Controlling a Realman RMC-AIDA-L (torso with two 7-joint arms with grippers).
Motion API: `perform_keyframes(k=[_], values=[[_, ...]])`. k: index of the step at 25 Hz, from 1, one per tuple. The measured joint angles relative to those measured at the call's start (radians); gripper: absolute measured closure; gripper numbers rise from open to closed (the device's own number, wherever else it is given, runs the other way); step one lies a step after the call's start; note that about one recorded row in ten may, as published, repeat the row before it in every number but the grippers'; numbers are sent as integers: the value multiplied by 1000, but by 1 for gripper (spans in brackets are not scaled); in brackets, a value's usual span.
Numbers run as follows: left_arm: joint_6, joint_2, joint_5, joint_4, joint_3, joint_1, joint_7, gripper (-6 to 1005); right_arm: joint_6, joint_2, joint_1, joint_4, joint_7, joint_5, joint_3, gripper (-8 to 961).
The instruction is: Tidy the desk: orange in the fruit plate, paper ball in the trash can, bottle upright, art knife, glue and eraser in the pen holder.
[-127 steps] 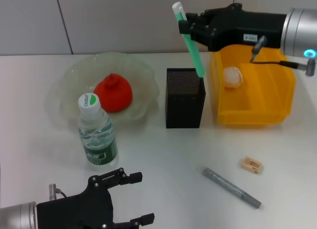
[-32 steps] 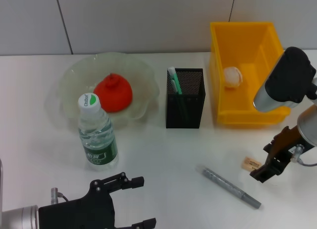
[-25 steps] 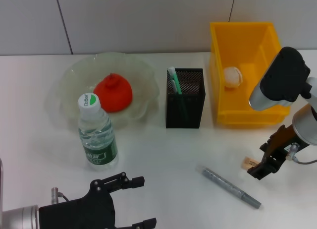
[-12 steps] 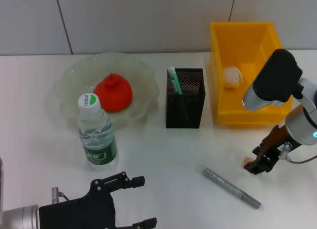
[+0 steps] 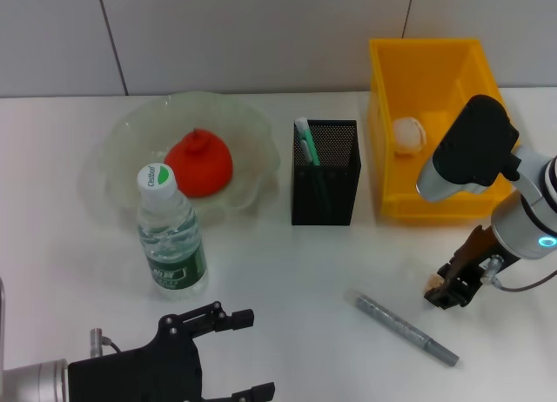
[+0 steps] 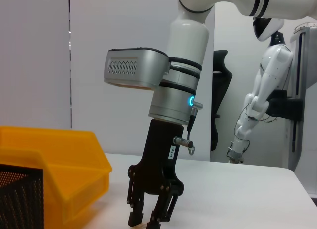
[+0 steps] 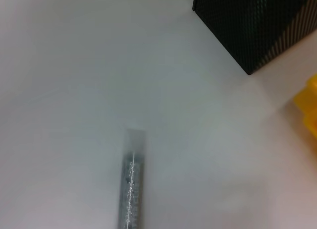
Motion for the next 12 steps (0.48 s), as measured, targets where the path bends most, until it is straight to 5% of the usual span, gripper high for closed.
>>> perform_keyframes(k=[5,12], values=[[1,0,0,0,0,0,0,190,2,0,3,-12,1,1,4,636],[1,0,0,0,0,0,0,191,-19,-3,1,9,-2,47,16,674]])
